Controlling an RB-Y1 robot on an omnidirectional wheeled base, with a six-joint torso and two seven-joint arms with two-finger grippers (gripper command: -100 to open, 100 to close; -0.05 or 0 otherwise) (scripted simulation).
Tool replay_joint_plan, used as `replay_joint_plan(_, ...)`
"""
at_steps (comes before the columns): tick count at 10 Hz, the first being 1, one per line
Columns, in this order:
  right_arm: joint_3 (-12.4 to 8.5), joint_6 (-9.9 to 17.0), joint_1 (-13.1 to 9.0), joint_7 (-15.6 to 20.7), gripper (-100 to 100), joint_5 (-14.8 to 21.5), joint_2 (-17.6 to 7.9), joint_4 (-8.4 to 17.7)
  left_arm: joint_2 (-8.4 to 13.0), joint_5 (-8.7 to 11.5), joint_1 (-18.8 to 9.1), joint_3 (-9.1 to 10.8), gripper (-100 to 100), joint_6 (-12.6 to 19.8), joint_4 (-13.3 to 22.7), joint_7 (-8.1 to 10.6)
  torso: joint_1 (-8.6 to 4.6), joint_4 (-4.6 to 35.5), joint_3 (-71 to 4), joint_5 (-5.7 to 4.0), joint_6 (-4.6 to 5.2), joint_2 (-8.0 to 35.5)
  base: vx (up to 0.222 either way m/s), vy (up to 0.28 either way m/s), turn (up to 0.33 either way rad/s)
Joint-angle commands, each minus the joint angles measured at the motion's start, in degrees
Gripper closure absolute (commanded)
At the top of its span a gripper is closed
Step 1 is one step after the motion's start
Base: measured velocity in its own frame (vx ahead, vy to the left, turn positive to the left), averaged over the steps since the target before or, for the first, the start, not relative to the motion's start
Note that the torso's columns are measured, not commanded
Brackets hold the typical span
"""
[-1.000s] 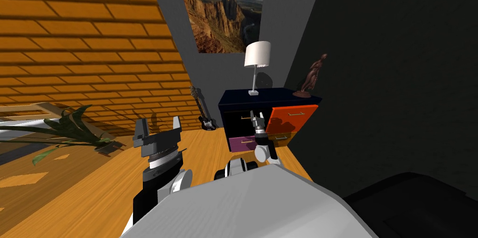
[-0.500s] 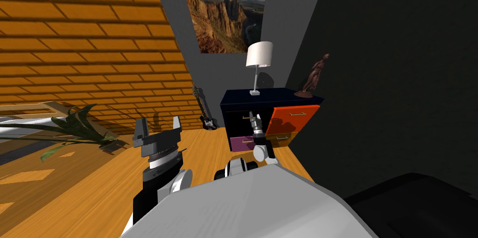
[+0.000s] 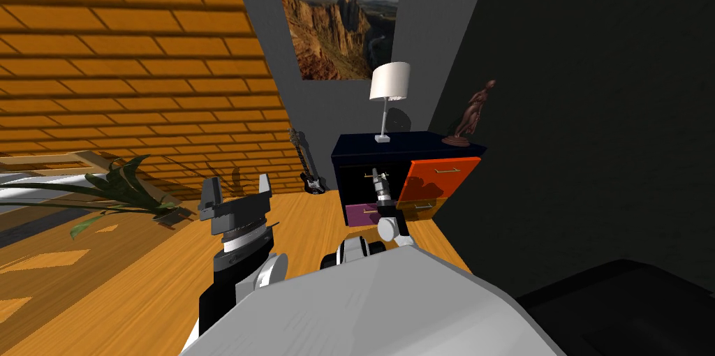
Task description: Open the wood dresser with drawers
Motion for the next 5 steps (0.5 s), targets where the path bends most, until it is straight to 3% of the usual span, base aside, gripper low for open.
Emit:
replay_joint_plan(1,0.9,-0.3,-0.7,-4.1,-100,-2.3,-0.4,1.5,0.0,0.0,0.0,0.00,0,0.0,0.0,0.00,-0.01,0.0,0.0,-0.01,-0.01,0.0,-0.005,0.020,0.011)
replay_joint_plan(5,2.4,-0.6,-2.0,-9.8,-100,-6.1,-1.1,4.0,0.0,0.0,0.0,0.00,0,0.0,0.0,0.00,0.00,0.0,0.0,-0.01,-0.01,0.0,-0.004,0.020,0.016)
